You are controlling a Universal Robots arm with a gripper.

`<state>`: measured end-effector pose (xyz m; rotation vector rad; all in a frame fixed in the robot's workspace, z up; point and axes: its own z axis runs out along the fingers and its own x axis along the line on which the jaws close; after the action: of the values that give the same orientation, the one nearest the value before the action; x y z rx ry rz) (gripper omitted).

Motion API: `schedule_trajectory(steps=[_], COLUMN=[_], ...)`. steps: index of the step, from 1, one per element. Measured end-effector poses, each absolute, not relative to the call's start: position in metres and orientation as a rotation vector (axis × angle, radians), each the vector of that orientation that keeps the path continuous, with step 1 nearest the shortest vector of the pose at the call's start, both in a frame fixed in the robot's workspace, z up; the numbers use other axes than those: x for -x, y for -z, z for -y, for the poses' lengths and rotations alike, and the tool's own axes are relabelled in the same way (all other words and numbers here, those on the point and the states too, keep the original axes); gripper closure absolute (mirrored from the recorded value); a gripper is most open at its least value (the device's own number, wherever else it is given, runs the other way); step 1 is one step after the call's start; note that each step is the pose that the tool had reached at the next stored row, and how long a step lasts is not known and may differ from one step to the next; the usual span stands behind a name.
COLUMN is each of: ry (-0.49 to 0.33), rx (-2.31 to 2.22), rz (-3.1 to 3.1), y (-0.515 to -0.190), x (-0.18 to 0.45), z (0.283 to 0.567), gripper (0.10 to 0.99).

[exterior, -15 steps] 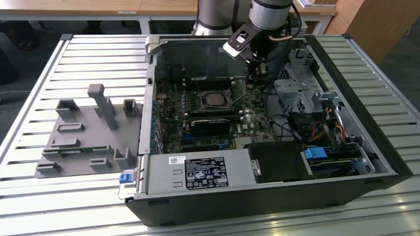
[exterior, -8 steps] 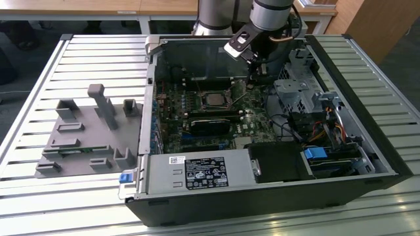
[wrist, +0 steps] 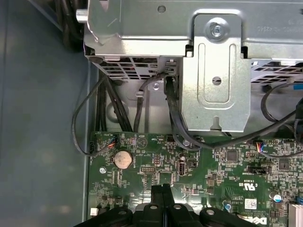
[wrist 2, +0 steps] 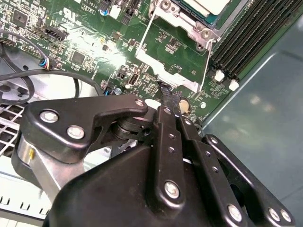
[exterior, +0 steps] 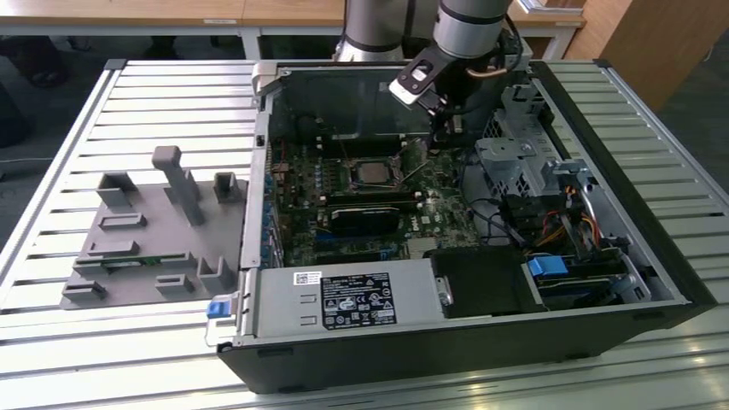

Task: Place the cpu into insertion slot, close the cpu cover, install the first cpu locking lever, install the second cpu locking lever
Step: 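Close the cpu cover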

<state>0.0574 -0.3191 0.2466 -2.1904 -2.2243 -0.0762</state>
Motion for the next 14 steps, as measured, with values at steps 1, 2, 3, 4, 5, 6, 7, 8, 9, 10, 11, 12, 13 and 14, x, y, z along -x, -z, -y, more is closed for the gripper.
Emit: schedule_trajectory(steps=[1, 2, 3, 4, 5, 6, 7, 8, 9, 10, 11, 12, 13, 14], ry=[0.076, 0.076, 0.076, 0.076, 0.076, 0.076, 0.076, 0.076, 0.076, 0.076, 0.076, 0.076, 0.076, 0.076], rx=[2.19, 2.19, 2.191, 2.19, 2.19, 2.19, 2.19, 2.19, 2.19, 2.19, 2.19, 2.19, 2.19, 2.19], rz=[2.224, 2.224, 2.224, 2.224, 2.224, 2.224, 2.224, 2.224, 2.224, 2.224, 2.224, 2.224, 2.224, 2.224], y=[-0.246, -0.2457, -0.2456, -0.2454, -0.2452, -0.2452, -0.2452, -0.2452, -0.2451, -0.2452, -0.2451, -0.2451, -0.2452, -0.2451], x=[-0.0574, -0.0574, -0.0574, -0.0571, -0.0566, -0.0565, -0.0563, -0.056, -0.0556, -0.0551, -0.0544, -0.0537, -0.0532, -0.0527], z=[0.3191, 0.3192, 0.3192, 0.3192, 0.3191, 0.3192, 0.3192, 0.3192, 0.3191, 0.3191, 0.3191, 0.3192, 0.3192, 0.3192], gripper=[0.98, 0.98, 0.98, 0.98, 0.98, 0.98, 0.98, 0.98, 0.98, 0.98, 0.98, 0.98, 0.98, 0.98])
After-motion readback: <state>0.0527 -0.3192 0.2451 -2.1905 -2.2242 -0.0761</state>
